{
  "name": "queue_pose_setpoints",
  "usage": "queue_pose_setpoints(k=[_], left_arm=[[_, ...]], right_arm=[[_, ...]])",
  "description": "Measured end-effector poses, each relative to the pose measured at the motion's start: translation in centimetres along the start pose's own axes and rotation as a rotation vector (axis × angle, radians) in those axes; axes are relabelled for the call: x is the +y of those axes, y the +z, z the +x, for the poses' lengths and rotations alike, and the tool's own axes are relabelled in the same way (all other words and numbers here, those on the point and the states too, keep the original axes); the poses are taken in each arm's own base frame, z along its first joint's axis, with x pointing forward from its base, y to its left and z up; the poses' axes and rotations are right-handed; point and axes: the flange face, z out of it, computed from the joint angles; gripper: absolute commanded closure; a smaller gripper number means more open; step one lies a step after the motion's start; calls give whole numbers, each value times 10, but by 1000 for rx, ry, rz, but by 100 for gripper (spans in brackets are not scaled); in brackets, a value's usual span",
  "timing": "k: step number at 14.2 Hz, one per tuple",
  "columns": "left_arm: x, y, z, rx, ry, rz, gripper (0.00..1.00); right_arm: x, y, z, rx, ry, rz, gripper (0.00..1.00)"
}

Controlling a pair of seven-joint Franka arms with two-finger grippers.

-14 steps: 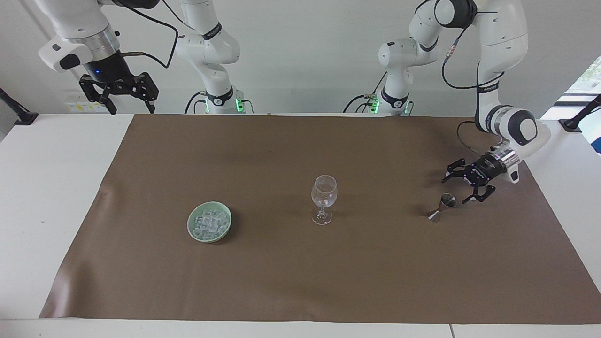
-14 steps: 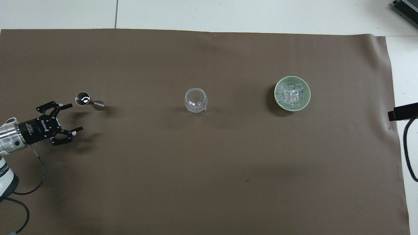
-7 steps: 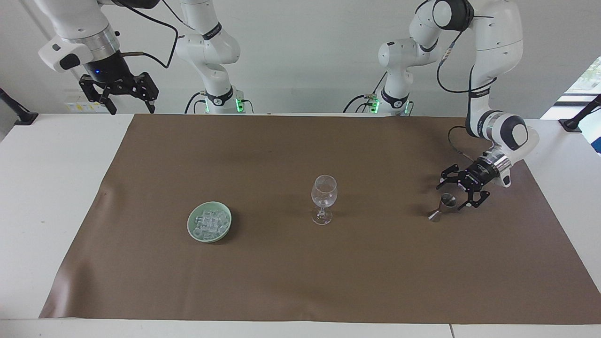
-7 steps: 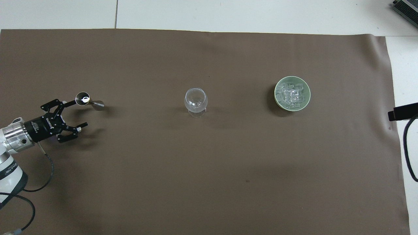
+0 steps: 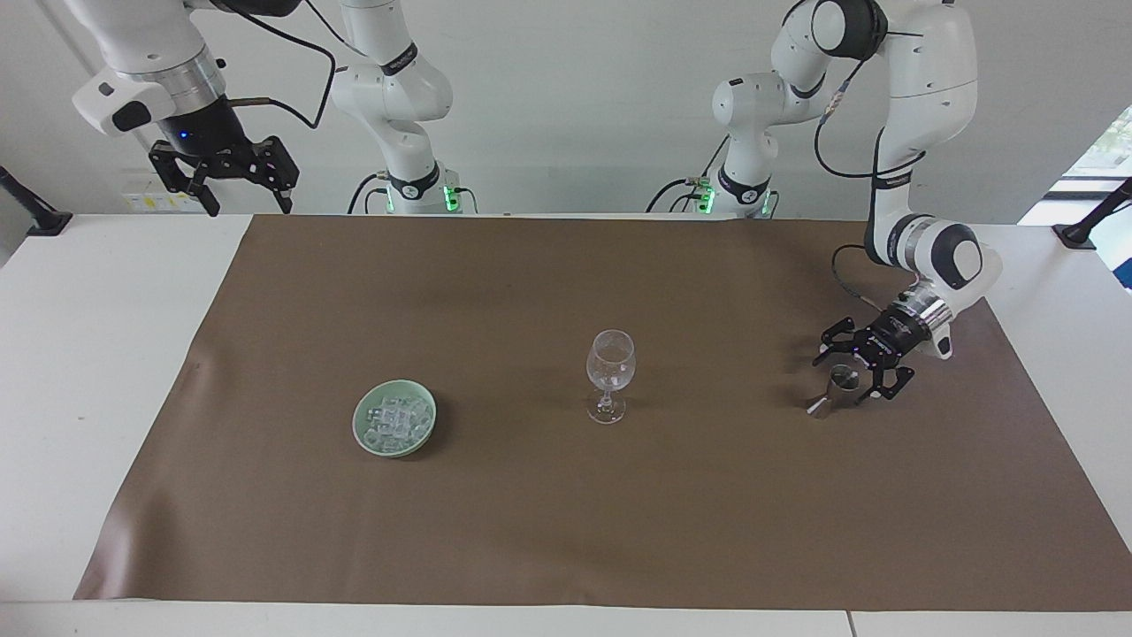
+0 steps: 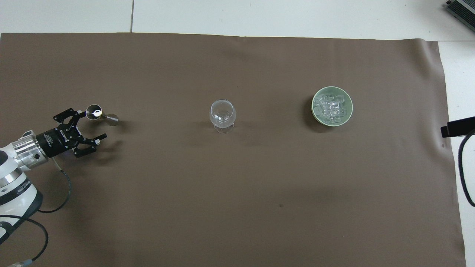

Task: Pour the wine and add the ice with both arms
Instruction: 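Move the open left gripper toward the small silver metal cup, then close the left gripper on the silver metal cup and lift it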

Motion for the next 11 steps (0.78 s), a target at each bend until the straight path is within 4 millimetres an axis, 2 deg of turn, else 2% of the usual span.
queue_pose_setpoints(k=[11], left_arm=[[-4, 21, -2, -17, -6, -25, 0]], right_arm=[[0, 0, 0, 0, 0, 0, 0]])
